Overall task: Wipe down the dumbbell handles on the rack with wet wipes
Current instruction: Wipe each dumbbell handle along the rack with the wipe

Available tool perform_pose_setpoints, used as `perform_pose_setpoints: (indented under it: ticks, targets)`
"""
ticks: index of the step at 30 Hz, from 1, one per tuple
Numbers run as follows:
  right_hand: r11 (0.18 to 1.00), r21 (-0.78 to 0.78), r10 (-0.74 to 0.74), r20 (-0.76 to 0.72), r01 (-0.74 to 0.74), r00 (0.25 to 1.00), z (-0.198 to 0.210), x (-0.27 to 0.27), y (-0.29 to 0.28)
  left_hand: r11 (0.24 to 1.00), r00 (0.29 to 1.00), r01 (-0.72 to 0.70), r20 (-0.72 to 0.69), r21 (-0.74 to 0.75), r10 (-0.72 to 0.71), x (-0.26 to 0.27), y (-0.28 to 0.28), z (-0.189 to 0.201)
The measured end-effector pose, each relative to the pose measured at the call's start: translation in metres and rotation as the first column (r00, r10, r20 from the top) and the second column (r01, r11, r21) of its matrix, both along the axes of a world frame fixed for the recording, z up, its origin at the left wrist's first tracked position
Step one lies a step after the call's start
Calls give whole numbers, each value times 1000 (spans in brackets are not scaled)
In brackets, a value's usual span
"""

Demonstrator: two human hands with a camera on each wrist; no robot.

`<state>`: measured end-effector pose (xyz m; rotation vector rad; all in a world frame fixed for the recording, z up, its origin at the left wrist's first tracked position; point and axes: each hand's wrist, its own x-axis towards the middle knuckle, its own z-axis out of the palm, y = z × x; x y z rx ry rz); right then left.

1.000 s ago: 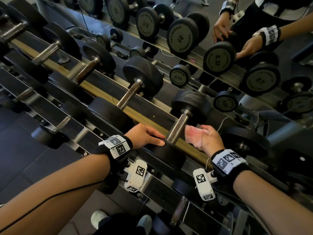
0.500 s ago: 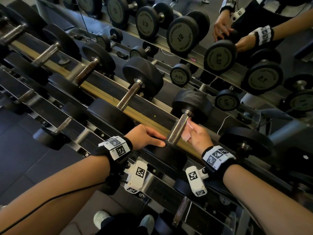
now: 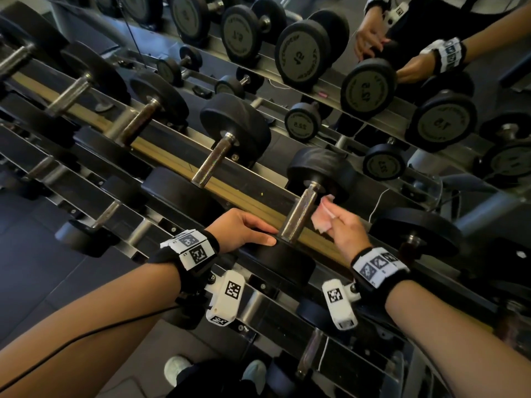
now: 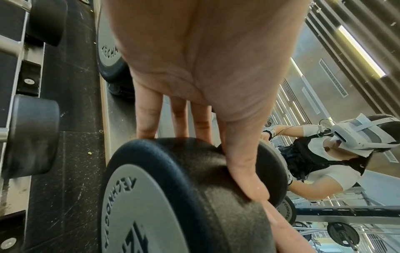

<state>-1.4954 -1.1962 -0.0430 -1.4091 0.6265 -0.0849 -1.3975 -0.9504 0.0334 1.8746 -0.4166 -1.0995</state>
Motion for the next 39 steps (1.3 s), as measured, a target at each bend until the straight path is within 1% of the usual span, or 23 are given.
perform_pose_setpoints:
  ticks: [3, 6, 9, 11, 12, 14, 15, 16, 17, 18, 20, 21, 23, 26, 27, 28, 29, 31, 32, 33, 35, 36, 39]
  targets:
    - [999, 11, 39, 8, -39, 999, -2, 9, 12, 1000, 1000, 0, -10, -7, 0, 1, -1, 1]
    - [997, 20, 80, -32, -79, 996, 2, -8, 22, 1000, 999, -3, -43, 9, 3, 4, -4, 3]
    - [981, 42, 192, -92, -189, 977, 11, -29, 31, 1000, 997, 5, -72, 17, -4, 5, -6, 5]
    - [974, 87, 217, -78, -210, 973, 20, -33, 30, 1000, 997, -1, -77, 15, 2, 5, -6, 4]
    - [981, 98, 177, -72, -170, 982, 22, -31, 26, 1000, 997, -7, -76, 9, 7, 4, -5, 3]
    - [990, 138, -4, -60, 13, 998, 23, -20, 16, 1000, 997, -23, -79, -10, 22, 2, -4, 2]
    - [975, 204, -86, -31, 90, 996, 22, -13, 12, 999, 996, -29, -82, -22, 27, 2, -3, 1]
    - [949, 287, -141, 4, 134, 990, 22, -5, 11, 999, 996, -34, -85, -33, 31, 1, -2, 0]
    - [934, 330, -161, 43, 138, 986, 19, 2, 12, 999, 996, -38, -85, -39, 34, 0, -2, -1]
    - [947, 296, -145, 56, 123, 988, 15, 8, 16, 998, 996, -45, -84, -44, 41, 0, -2, -2]
    - [995, 79, -60, 28, 58, 998, 3, 7, 26, 997, 995, -61, -83, -49, 57, -1, -2, -4]
    - [999, 33, -24, 15, 23, 1000, -4, 1, 32, 997, 995, -64, -84, -51, 59, -1, -3, -4]
    - [997, -14, 81, -7, -81, 997, -12, -19, 40, 996, 995, -62, -83, -58, 57, -2, -3, -5]
    - [953, -154, 254, -58, -260, 965, -8, -39, 43, 998, 998, -40, -55, -51, 37, -1, -3, -4]
    - [950, -157, 263, -60, -270, 963, -5, -39, 40, 998, 998, -38, -51, -54, 35, -1, -3, -5]
    - [959, -144, 238, -60, -245, 969, 2, -38, 36, 997, 998, -41, -51, -59, 38, -1, -3, -5]
    - [971, -133, 197, -39, -200, 980, 7, -34, 31, 997, 998, -49, -51, -62, 46, -2, -3, -6]
    - [981, -189, 52, -2, -51, 999, 14, -22, 20, 995, 997, -66, -54, -73, 63, -3, -2, -7]
    - [981, -192, -3, 8, 4, 1000, 17, -17, 17, 994, 996, -75, -57, -81, 71, -4, -2, -8]
    - [990, -139, -33, 30, 37, 999, 19, -11, 18, 993, 995, -84, -63, -89, 78, -4, -2, -9]
    - [999, -47, -5, 65, 8, 998, 20, -3, 28, 991, 994, -91, -68, -97, 85, -4, -1, -10]
    - [998, -56, 23, 52, -20, 998, 20, -3, 35, 991, 994, -91, -64, -95, 85, -4, -2, -11]
    - [973, -209, 98, -28, -102, 995, 24, -22, 53, 992, 995, -87, -60, -87, 82, -2, -1, -13]
